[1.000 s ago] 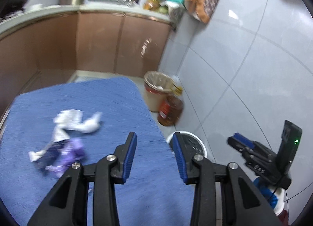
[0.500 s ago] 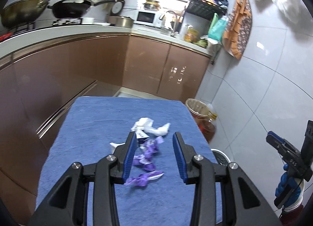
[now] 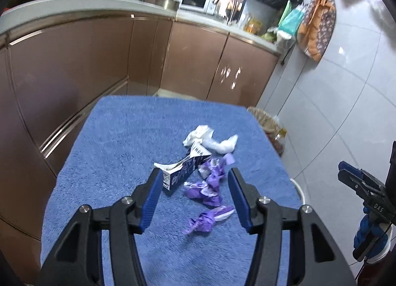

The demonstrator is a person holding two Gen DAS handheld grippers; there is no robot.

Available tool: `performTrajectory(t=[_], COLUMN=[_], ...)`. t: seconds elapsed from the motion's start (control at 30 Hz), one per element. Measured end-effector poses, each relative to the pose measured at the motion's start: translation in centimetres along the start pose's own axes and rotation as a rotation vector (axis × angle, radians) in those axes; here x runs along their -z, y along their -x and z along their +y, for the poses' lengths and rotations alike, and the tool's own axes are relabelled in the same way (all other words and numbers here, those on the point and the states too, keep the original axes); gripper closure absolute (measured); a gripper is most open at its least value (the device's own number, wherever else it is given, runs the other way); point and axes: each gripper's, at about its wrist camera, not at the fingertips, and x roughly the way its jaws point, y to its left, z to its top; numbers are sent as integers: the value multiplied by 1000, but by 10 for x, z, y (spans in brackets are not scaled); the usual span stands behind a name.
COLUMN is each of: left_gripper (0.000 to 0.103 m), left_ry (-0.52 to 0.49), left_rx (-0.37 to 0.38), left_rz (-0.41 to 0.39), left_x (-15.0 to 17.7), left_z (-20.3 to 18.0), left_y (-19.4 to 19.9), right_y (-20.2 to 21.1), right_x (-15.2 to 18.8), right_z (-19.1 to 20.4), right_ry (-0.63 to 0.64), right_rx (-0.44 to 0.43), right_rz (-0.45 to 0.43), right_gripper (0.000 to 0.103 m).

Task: Collect trash
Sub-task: 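Move both open tools back over the remaining trash on the towel, then grasp the white milk carton with the left tool while the right tool grasps a purple wrapper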

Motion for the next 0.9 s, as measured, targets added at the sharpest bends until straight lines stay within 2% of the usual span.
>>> performTrajectory(t=[0.27, 0.5, 0.63, 0.83, 0.9], left_gripper=[51, 51, 51, 52, 55], left_ry=[-30, -199, -297, -310, -307], left_rx=[-10, 7, 4, 8, 11], left_rz=[134, 228, 286, 332, 346], left_x=[-4, -19, -17, -13, -12], left_z=[23, 6, -2, 2, 4], left_y=[-84, -143, -173, -199, -205], right_y=[-83, -145, -174, -215, -227], right_x=[8, 6, 3, 2, 2], right_z=[6, 17, 21, 19, 17], right_ry=[0, 17, 20, -13, -35], right_rx=[-56, -124, -158, -222, -238], right_rz=[132, 211, 245, 290, 300], right_gripper=[59, 59, 59, 59, 59])
